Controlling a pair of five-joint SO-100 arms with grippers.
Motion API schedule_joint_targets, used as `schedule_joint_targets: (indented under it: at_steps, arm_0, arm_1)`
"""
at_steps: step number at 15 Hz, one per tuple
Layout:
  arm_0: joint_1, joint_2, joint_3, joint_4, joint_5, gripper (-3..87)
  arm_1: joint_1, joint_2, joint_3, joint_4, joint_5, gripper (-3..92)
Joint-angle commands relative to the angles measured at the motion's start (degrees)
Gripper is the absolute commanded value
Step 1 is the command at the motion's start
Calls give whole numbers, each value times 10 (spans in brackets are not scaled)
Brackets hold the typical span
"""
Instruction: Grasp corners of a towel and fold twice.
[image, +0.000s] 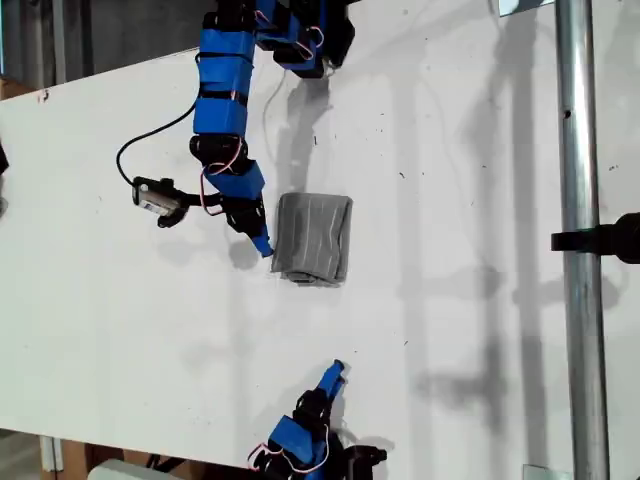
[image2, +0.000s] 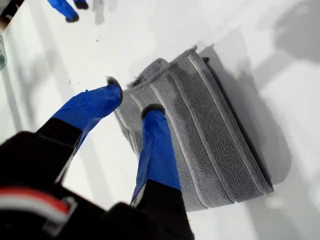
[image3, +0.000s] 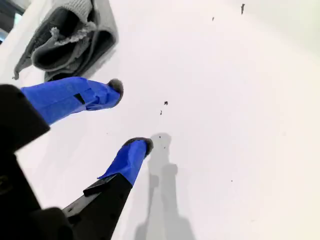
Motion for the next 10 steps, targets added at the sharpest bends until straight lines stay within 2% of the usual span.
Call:
schedule_joint_targets:
  at_steps: [1,2,3,4,6,7,8,9,10]
  arm_0:
    - [-9,3,8,-10,-22,187]
    - [-22,3,11,-6,-38,176]
    - [-30,3,12,2,-38,167]
    - [-33,3,12,5,-14,159]
    - [-33,3,12,5,35,159]
    - [-33,3,12,5,52,159]
    - [-33,3,12,6,96,159]
    - [-33,3,12,7,173,158]
    - [-33,3,12,7,210,156]
  arm_1:
    - [11,165,87,9,-2,92]
    - [19,262,163,54,10,41]
    - [18,375,264,95,31,29]
    - [11,506,392,105,71,0]
    - [-9,772,631,134,152,-1]
    - [-11,911,711,210,184,-1]
    - [-10,957,742,296,228,-1]
    - [-13,962,760,320,229,-1]
    - [-11,962,758,338,231,16]
